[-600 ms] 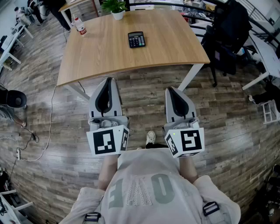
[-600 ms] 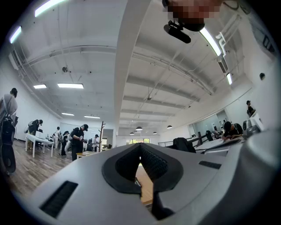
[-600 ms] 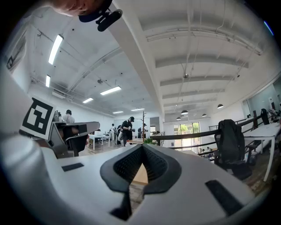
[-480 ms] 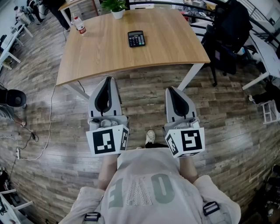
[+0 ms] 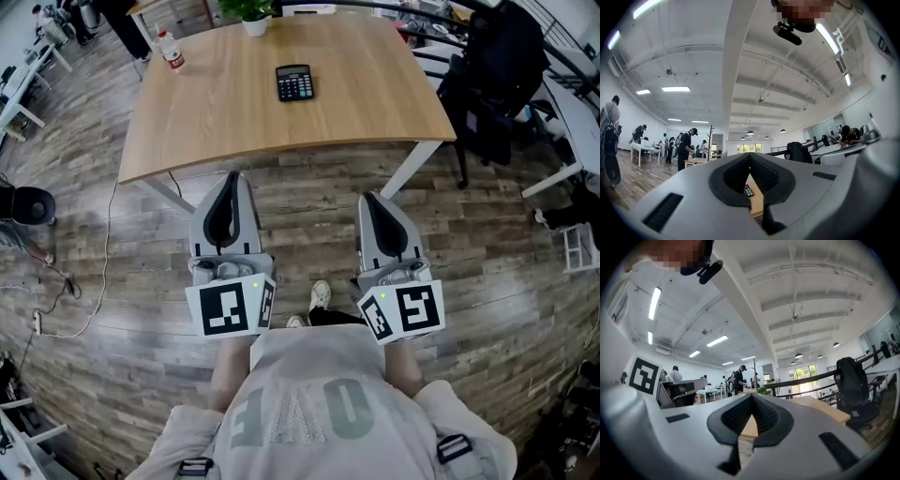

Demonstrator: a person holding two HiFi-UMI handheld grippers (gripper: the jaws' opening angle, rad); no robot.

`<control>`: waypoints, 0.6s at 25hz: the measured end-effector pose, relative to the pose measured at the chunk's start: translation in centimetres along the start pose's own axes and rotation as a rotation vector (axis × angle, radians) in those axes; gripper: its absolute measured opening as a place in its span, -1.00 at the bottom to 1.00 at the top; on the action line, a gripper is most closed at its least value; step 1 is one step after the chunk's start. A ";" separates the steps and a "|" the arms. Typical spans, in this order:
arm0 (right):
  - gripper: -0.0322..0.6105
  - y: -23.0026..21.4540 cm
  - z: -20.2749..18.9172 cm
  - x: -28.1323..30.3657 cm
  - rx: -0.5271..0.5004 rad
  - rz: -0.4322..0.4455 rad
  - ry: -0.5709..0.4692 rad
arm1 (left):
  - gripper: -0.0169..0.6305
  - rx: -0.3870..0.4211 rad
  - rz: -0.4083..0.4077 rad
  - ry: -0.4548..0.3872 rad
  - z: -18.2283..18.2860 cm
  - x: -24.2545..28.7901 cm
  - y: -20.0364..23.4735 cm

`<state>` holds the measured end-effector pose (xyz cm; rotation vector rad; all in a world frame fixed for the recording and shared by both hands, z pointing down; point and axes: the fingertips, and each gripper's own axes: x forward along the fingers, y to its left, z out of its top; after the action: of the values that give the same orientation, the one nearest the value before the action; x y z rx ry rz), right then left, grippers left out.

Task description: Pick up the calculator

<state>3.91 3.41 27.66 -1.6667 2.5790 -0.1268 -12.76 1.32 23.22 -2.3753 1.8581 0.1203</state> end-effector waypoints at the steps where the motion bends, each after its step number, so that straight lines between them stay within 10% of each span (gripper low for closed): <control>1: -0.84 -0.1 0.0 0.0 0.037 0.015 -0.007 | -0.96 0.001 0.003 0.006 -0.1 0.1 0.1; 15: -0.84 -3.1 -1.3 2.2 0.126 0.036 -0.013 | -0.96 0.024 0.030 -0.037 -0.2 2.9 0.7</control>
<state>5.72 0.18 29.24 -1.5716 2.5326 -0.2699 -12.76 -1.73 23.02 -2.3137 1.8689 0.1434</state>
